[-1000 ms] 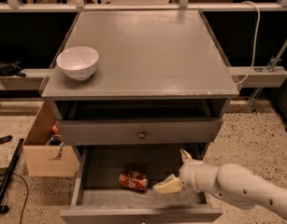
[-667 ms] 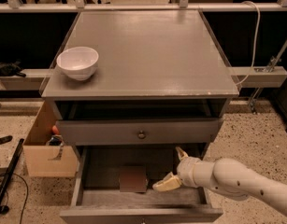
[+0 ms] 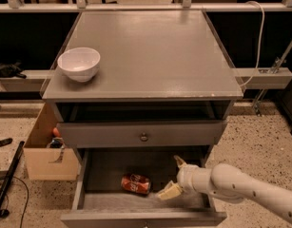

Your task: Pick coke can from middle drawer and place on counter

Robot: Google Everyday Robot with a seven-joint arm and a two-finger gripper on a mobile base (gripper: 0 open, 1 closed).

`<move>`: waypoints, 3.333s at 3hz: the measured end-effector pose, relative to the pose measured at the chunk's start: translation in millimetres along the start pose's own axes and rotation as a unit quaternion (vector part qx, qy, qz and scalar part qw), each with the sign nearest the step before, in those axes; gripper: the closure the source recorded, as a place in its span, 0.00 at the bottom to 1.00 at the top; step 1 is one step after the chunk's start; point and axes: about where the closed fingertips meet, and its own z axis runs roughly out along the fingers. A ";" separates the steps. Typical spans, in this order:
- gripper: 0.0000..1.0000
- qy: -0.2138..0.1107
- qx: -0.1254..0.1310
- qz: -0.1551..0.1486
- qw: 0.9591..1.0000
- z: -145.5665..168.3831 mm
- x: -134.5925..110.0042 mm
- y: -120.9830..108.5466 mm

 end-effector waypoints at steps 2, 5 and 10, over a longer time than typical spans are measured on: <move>0.00 -0.004 -0.014 -0.025 1.000 36.8 -16.5 5.2; 0.00 -0.005 -0.028 -0.012 1.000 90.2 -0.7 19.7; 0.44 -0.016 -0.031 0.023 0.999 120.1 12.4 29.7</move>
Offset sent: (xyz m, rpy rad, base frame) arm 0.0248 0.0595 -0.0189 -0.0047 -0.0320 0.0807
